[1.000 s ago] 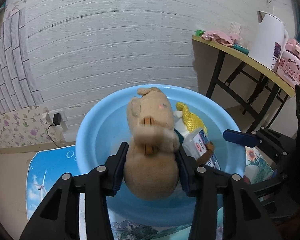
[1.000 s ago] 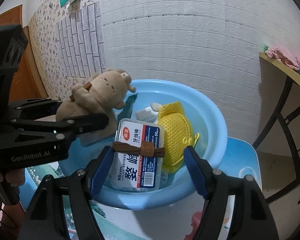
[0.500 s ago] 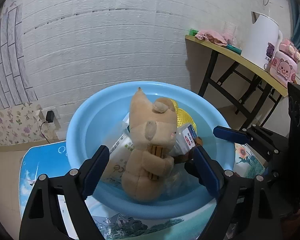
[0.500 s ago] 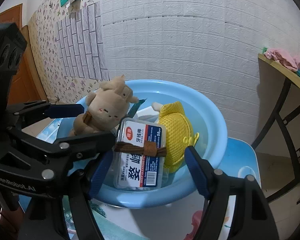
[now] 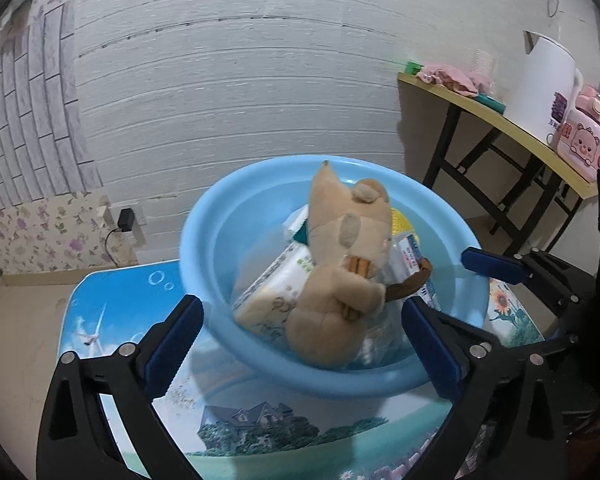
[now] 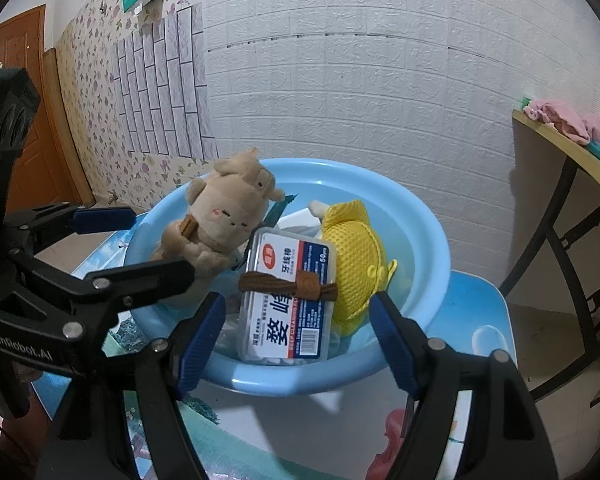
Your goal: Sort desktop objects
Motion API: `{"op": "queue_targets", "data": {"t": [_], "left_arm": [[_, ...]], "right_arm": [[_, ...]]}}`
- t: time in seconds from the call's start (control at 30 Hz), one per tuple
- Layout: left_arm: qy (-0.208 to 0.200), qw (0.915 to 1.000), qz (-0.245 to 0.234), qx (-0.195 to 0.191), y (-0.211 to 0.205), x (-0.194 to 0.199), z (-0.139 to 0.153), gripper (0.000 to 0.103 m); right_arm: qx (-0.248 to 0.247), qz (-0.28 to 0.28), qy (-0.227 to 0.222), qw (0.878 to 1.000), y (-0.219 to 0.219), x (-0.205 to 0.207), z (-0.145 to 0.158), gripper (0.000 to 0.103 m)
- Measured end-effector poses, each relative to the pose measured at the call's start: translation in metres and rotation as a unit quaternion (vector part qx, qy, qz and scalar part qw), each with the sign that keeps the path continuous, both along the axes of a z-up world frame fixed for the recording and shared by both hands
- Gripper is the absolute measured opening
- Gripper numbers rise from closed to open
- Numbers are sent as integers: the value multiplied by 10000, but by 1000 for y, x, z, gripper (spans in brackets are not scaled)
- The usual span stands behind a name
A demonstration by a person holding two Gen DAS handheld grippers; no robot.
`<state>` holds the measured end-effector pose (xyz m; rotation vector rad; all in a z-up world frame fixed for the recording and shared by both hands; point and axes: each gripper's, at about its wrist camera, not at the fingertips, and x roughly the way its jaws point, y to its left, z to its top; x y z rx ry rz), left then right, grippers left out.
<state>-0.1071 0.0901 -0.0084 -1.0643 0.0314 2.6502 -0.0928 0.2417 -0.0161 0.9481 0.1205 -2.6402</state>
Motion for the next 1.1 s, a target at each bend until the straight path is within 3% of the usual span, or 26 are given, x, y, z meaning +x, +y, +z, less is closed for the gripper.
{"op": "queue_targets", "data": {"t": [0.37, 0.47, 0.7, 0.8, 1.1], "left_arm": [[92, 9987, 486, -128, -22, 12, 9, 103], [164, 9982, 527, -228, -22, 18, 12, 103], [356, 9971, 587, -342, -25, 35, 24, 103], [414, 9959, 696, -406, -29, 41, 26, 103], [572, 9913, 1050, -544, -43, 53, 32, 103]], "right_arm": [[-161, -257, -82, 9995, -1, 9, 11, 75], [-194, -369, -11, 9991, -1, 14, 18, 88], [-327, -537, 119, 9980, -2, 23, 31, 90], [-328, -573, 155, 9977, -4, 27, 34, 103], [-176, -671, 397, 9968, -10, 40, 45, 103]]}}
